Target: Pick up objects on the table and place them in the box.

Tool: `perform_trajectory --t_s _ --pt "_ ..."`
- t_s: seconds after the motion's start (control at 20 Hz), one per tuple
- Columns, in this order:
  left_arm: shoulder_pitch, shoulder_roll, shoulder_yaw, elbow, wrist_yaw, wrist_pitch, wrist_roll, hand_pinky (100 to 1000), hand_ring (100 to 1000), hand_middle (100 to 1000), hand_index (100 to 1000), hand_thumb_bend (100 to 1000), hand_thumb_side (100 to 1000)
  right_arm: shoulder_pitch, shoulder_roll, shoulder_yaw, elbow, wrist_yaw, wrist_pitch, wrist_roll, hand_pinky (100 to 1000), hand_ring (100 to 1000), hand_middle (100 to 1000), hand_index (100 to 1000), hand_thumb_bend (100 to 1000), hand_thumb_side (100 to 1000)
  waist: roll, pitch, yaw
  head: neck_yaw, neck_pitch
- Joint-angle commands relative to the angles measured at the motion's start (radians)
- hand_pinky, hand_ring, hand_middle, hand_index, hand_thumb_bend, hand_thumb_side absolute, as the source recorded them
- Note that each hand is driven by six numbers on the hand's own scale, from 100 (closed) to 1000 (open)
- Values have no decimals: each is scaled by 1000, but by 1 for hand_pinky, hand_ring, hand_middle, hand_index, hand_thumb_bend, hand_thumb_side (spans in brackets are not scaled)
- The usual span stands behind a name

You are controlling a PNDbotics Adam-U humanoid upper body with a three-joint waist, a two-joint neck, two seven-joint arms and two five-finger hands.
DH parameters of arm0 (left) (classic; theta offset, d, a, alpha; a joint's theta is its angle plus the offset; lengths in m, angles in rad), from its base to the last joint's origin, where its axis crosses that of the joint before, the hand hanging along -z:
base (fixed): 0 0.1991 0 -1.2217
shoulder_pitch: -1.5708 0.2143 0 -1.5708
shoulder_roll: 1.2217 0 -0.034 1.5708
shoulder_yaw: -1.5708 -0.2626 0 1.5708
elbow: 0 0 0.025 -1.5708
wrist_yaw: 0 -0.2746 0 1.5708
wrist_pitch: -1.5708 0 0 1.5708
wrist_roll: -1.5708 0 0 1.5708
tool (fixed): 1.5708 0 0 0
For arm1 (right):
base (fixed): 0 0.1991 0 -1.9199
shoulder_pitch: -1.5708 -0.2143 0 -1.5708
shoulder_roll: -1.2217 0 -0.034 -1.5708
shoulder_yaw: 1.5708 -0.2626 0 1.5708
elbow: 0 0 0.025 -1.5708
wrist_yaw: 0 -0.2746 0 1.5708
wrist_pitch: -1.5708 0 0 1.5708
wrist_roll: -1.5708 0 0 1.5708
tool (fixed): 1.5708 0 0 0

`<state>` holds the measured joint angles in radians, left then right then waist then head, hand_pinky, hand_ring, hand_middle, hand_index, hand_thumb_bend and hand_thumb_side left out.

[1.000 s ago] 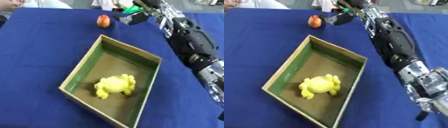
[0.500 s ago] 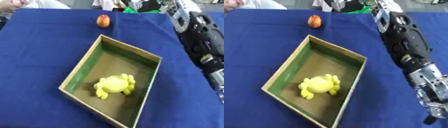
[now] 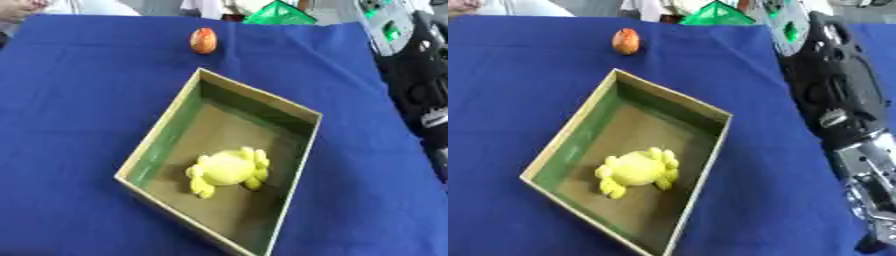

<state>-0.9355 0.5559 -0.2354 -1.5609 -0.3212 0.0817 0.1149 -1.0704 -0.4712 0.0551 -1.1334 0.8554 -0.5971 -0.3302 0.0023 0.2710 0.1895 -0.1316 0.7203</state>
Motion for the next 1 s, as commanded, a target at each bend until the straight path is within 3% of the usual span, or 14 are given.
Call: perform_trajectory --t_s 0.05,0.55,1.0 --pt "-57 23 -29 80 -58 -10 -56 764 811 813 875 437 748 -3 -43 -33 -61 -39 30 -20 761 782 802 846 378 596 0 -22 -11 7 -5" --pt "-202 -75 -64 376 -240 -73 -238 783 819 813 875 522 772 35 -55 -84 -173 -103 83 -44 757 784 796 843 414 543 19 -28 -91 61 2" --pt "-312 -194 16 622 -403 -128 -376 789 822 811 871 615 751 31 -36 -92 -199 -124 103 -33 760 781 795 846 393 535 13 -16 -121 104 -7"
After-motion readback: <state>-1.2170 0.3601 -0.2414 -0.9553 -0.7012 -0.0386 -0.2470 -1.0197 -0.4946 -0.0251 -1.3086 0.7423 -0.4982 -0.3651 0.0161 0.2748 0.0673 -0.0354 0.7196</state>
